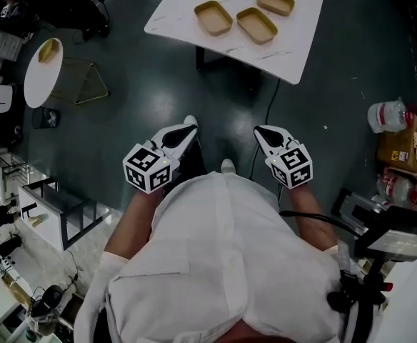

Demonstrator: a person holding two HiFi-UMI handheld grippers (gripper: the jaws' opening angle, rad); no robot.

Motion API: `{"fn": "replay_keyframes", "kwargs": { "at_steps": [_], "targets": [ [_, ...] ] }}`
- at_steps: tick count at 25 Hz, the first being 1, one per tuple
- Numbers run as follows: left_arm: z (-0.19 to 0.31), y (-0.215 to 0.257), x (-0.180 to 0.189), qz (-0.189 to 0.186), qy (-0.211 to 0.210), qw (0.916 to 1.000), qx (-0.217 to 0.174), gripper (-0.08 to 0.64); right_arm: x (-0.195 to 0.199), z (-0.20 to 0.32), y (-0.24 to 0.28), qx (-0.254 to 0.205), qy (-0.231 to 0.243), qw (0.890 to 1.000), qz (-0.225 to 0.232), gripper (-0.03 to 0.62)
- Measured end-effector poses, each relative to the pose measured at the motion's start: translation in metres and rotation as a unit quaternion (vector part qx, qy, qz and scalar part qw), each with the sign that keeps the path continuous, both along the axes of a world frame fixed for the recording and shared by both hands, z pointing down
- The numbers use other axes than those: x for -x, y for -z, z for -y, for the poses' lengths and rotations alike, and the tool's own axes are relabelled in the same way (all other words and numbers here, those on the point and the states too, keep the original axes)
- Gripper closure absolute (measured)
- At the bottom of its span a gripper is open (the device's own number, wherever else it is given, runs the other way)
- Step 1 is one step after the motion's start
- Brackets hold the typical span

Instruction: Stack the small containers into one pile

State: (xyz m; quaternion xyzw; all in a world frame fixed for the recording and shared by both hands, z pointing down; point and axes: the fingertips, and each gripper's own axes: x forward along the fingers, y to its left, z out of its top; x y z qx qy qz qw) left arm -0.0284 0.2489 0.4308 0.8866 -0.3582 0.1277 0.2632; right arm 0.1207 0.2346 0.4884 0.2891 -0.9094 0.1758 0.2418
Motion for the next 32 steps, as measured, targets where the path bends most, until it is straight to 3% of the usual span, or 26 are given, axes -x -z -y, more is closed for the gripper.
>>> {"fn": "replay_keyframes", "kwargs": {
  "at_steps": [10,16,21,24,32],
  "targets": [
    [0.144,-0.013,0.052,-0.024,-0.080,0.9965,0.004,0.552,0.060,0.135,-0.009,0.004,-0.045,0.998,-0.051,0.591],
    [0.215,-0.015,0.082,-0.032,-0.122,0.9921,0.006,0.552,0.074,0.219,-0.023,0.005,-0.078,0.992,-0.101,0.588],
    [0.256,-0.018,0.083,-0.031,-0.130,0.9910,0.011,0.552,0.061,0.275,-0.035,0.008,-0.085,0.986,-0.140,0.567],
    [0.279,-0.022,0.073,-0.030,-0.123,0.9917,0.020,0.552,0.047,0.310,-0.055,0.011,-0.072,0.980,-0.183,0.515],
    [0.332,-0.015,0.051,-0.019,-0.080,0.9963,0.026,0.552,0.039,0.380,-0.108,0.010,0.025,0.959,-0.283,0.515]
  ]
}}
